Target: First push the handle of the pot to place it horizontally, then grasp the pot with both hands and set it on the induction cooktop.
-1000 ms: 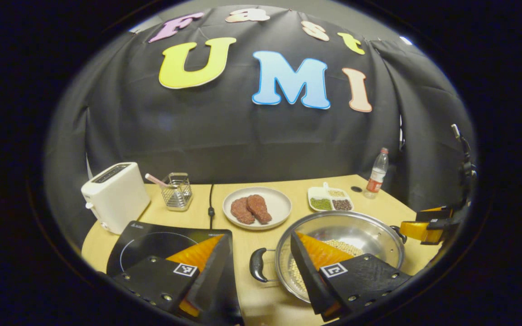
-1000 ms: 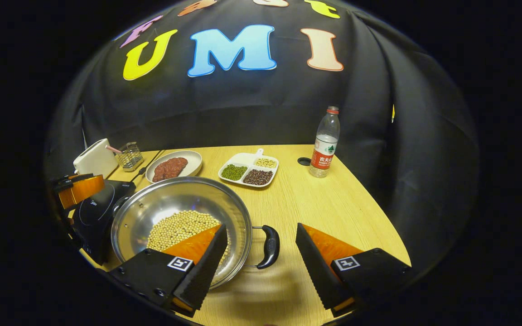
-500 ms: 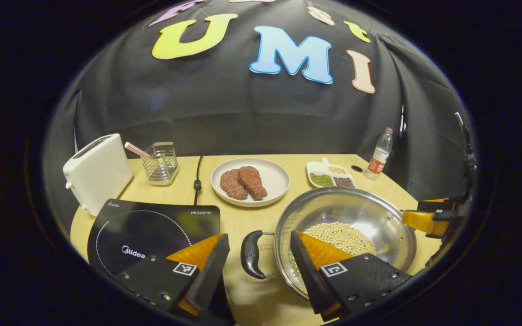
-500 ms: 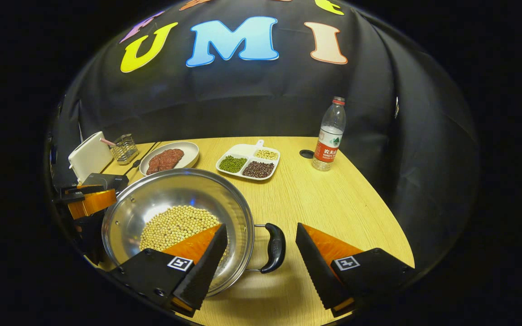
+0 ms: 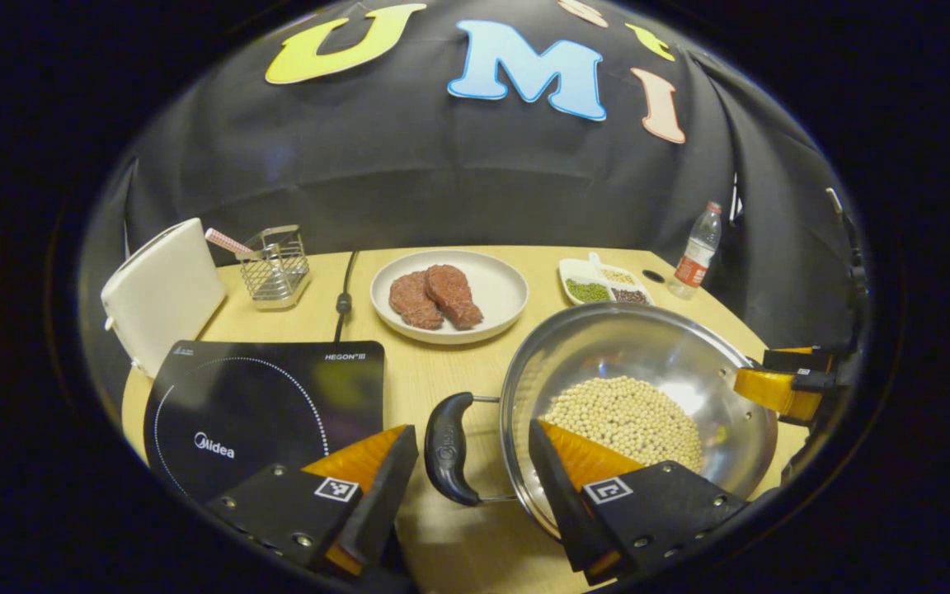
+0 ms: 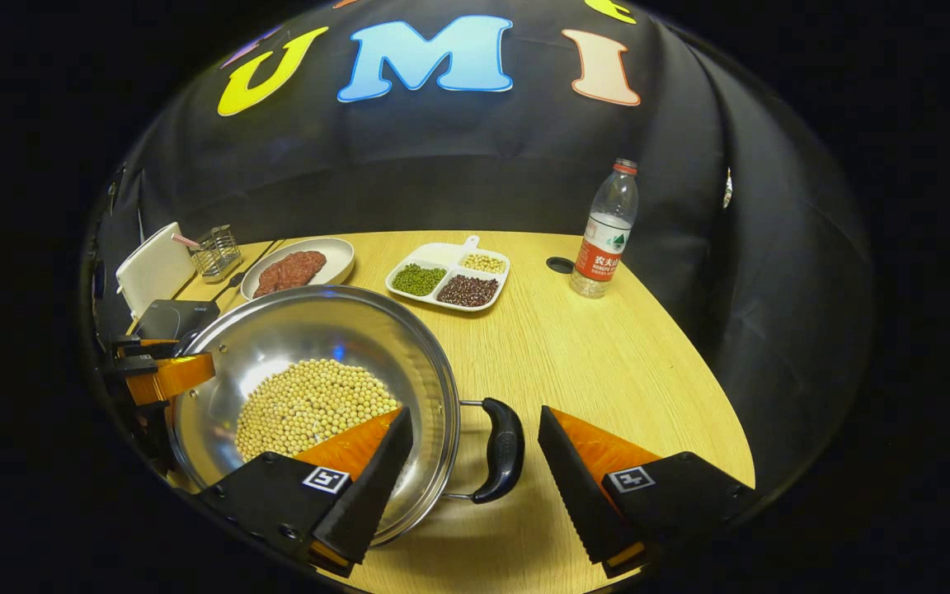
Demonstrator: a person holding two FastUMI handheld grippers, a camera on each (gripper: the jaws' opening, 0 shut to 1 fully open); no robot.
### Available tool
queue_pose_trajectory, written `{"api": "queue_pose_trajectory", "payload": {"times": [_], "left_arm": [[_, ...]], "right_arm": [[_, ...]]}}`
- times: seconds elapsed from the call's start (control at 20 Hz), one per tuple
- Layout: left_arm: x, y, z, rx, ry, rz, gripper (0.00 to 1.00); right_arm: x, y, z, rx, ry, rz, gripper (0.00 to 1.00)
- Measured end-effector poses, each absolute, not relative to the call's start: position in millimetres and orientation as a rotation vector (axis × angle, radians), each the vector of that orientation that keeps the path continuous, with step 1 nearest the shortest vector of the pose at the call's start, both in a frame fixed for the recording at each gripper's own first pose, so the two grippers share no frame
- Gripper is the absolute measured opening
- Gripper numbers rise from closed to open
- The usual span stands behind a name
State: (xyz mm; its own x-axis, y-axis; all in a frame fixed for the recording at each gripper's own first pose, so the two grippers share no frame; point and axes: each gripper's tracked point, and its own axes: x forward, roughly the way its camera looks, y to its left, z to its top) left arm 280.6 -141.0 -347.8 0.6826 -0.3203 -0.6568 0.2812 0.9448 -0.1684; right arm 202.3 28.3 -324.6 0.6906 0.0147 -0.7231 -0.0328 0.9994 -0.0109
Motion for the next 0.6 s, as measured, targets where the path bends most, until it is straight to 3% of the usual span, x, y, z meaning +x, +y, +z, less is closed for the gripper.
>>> {"api": "queue_pose_trajectory", "payload": {"times": [0.4, 0.5, 0.6], "left_arm": [[284, -151, -357, -0.076, 0.768, -0.335, 0.83], [285, -149, -358, -0.055, 0.77, -0.321, 0.83], [287, -143, -362, -0.045, 0.778, -0.304, 0.7]], "right_arm": [[199, 26, -333, -0.03, 0.839, 0.013, 0.89], [199, 26, -335, -0.025, 0.847, 0.017, 0.81], [202, 25, -337, -0.021, 0.848, 0.016, 0.78]]}}
